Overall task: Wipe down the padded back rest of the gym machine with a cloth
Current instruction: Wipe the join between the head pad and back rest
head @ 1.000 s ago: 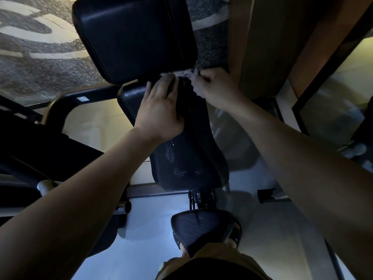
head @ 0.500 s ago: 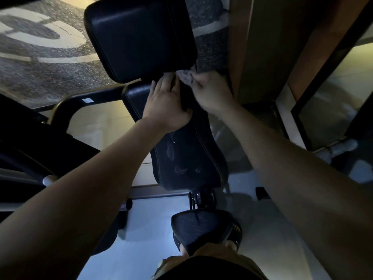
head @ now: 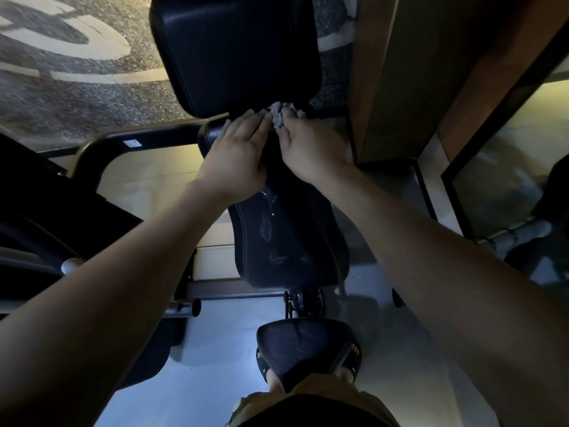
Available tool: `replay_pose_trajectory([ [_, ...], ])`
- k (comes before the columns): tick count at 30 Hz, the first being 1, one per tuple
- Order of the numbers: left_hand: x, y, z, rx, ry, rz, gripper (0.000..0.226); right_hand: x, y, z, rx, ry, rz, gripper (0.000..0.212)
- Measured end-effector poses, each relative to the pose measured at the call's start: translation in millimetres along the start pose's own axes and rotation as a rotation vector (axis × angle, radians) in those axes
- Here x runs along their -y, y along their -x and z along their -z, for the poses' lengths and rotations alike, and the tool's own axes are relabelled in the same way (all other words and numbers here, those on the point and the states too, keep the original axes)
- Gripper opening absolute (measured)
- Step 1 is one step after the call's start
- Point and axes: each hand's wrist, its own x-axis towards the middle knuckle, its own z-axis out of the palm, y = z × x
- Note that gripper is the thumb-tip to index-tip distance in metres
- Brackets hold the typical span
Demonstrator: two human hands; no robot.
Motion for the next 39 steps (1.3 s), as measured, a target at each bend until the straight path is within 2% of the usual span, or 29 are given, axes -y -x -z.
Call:
replay_pose_trajectory([
  [3, 14, 5, -3, -0.065, -0.013, -0.023, 0.078, 10, -7, -3, -0.001, 0.057, -0.004, 0.040],
  [11, 25, 14, -5, -0.120, 0.187, -0.102, 0.078, 24, -13, -9, 0.010, 0.026, 0.001, 0.035],
  [21, 48, 30, -9, -0.213, 0.393, -0.009, 0.068, 63, -19, -19, 0.078, -0.028, -0.023, 0.038],
  [32, 73, 47, -4, -0.200, 0.639, 0.100, 0.069, 105, -25, -36, 0.084, -0.071, -0.045, 0.033],
  [39, 85, 61, -3, -0.196, 0.771, 0.198, 0.072, 127, -32, -44, 0.132, -0.034, -0.044, 0.037],
])
